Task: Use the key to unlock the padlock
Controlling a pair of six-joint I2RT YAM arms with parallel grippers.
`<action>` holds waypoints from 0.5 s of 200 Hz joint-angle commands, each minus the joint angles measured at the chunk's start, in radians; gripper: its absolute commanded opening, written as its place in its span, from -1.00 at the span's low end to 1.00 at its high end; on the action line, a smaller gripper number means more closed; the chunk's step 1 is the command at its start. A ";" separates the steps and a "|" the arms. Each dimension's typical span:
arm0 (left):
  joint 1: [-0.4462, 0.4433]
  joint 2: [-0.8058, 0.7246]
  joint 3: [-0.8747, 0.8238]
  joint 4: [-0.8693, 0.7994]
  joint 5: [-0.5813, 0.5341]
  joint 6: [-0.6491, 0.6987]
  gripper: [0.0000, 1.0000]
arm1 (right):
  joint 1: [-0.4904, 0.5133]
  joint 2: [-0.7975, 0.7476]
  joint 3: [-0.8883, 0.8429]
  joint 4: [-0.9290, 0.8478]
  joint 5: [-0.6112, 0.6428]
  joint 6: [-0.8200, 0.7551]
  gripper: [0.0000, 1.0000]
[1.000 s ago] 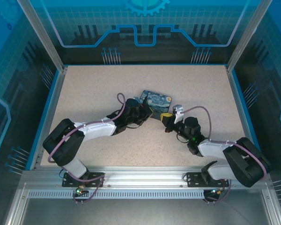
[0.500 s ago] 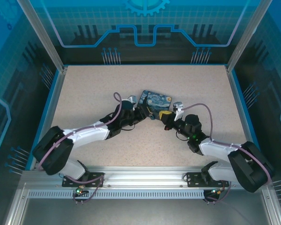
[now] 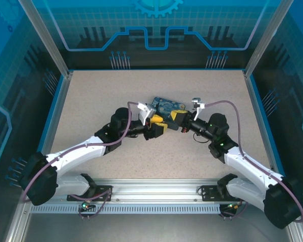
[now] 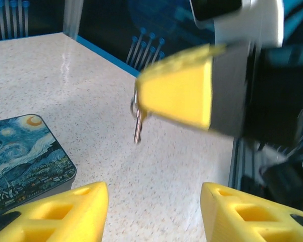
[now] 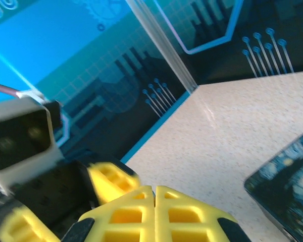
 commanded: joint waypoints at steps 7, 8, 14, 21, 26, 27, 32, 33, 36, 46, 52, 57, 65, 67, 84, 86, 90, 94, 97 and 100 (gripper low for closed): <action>-0.004 0.012 0.072 -0.074 0.103 0.245 0.01 | -0.009 -0.037 0.034 -0.157 -0.068 -0.013 -1.00; -0.004 0.012 0.072 -0.074 0.104 0.247 0.01 | -0.009 -0.037 0.032 -0.159 -0.068 -0.014 -1.00; -0.005 0.017 0.076 -0.070 0.111 0.255 0.01 | -0.009 -0.040 0.031 -0.165 -0.068 -0.014 -1.00; -0.005 0.021 0.082 -0.066 0.112 0.258 0.00 | -0.008 -0.043 0.029 -0.169 -0.066 -0.014 -1.00; -0.005 0.024 0.084 -0.061 0.113 0.256 -0.01 | -0.007 -0.043 0.030 -0.172 -0.067 -0.015 -1.00; -0.005 0.026 0.084 -0.060 0.114 0.256 -0.01 | -0.007 -0.043 0.029 -0.173 -0.068 -0.014 -1.00; -0.006 0.029 0.086 -0.054 0.119 0.258 -0.02 | -0.007 -0.043 0.029 -0.174 -0.073 -0.014 -1.00; -0.006 0.030 0.087 -0.054 0.121 0.259 -0.03 | -0.007 -0.042 0.029 -0.174 -0.073 -0.013 -1.00; -0.006 0.032 0.089 -0.052 0.123 0.258 -0.04 | -0.006 -0.043 0.030 -0.175 -0.075 -0.013 -1.00; -0.006 0.040 0.096 -0.046 0.131 0.256 -0.08 | -0.004 -0.040 0.033 -0.180 -0.078 -0.013 -1.00; -0.008 0.045 0.099 -0.047 0.137 0.256 -0.10 | -0.001 -0.040 0.035 -0.181 -0.079 -0.014 -1.00; -0.008 0.048 0.103 -0.047 0.141 0.256 -0.11 | 0.001 -0.040 0.036 -0.182 -0.081 -0.014 -1.00; -0.010 0.054 0.109 -0.050 0.145 0.256 -0.13 | 0.003 -0.039 0.037 -0.183 -0.081 -0.013 -1.00; -0.009 0.056 0.109 -0.050 0.146 0.256 -0.14 | 0.004 -0.039 0.037 -0.181 -0.081 -0.013 -1.00; -0.011 0.066 0.118 -0.055 0.147 0.261 -0.20 | 0.008 -0.039 0.036 -0.178 -0.084 -0.009 -1.00; -0.011 0.066 0.120 -0.054 0.147 0.261 -0.20 | 0.008 -0.039 0.035 -0.177 -0.084 -0.009 -1.00; -0.012 0.069 0.120 -0.055 0.147 0.262 -0.22 | 0.010 -0.039 0.036 -0.175 -0.085 -0.008 -1.00; -0.012 0.072 0.122 -0.056 0.146 0.264 -0.23 | 0.011 -0.039 0.036 -0.173 -0.085 -0.007 -1.00; -0.011 0.073 0.123 -0.057 0.146 0.265 -0.24 | 0.011 -0.039 0.035 -0.171 -0.085 -0.006 -1.00; -0.011 0.074 0.124 -0.060 0.145 0.266 -0.26 | 0.013 -0.038 0.035 -0.170 -0.086 -0.005 -1.00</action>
